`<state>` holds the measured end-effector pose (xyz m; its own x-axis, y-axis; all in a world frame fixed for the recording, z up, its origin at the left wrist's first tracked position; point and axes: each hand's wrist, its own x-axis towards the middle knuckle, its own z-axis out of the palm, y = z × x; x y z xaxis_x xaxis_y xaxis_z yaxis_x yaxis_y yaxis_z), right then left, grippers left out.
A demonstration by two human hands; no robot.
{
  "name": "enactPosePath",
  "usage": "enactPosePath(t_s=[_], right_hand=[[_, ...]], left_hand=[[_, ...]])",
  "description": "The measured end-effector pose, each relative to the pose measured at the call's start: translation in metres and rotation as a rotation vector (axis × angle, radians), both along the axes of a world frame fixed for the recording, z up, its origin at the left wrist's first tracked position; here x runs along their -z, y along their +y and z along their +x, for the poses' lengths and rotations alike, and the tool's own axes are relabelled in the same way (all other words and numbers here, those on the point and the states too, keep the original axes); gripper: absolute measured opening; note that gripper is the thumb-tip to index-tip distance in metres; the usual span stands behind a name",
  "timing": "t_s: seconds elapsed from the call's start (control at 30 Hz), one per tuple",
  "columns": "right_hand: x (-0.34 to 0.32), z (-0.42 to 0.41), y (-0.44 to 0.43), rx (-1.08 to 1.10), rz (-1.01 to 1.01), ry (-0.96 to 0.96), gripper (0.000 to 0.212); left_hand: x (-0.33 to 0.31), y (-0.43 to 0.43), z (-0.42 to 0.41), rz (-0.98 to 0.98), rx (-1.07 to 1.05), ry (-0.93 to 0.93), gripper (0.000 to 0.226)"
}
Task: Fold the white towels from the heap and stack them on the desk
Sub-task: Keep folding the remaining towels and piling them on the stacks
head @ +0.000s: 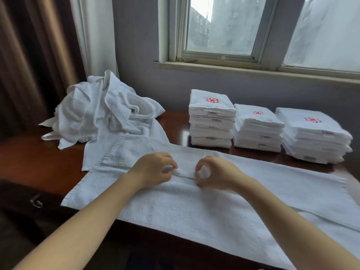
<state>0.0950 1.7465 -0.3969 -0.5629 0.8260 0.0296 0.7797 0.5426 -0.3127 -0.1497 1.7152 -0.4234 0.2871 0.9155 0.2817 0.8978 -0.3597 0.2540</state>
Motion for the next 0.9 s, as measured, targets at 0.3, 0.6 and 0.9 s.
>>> enactPosePath(t_s=[0.3, 0.6, 0.9], right_hand=[[-0.007, -0.008, -0.01, -0.073, 0.13, -0.189, 0.03], [-0.003, -0.004, -0.01, 0.063, 0.341, -0.011, 0.021], [0.01, 0.009, -0.017, 0.037, 0.187, 0.214, 0.019]], left_hand=[[-0.012, -0.002, 0.008, -0.118, -0.073, 0.086, 0.033], [-0.003, -0.007, 0.019, 0.111, -0.129, 0.113, 0.022], [-0.007, -0.009, 0.009, 0.139, -0.182, 0.069, 0.032]])
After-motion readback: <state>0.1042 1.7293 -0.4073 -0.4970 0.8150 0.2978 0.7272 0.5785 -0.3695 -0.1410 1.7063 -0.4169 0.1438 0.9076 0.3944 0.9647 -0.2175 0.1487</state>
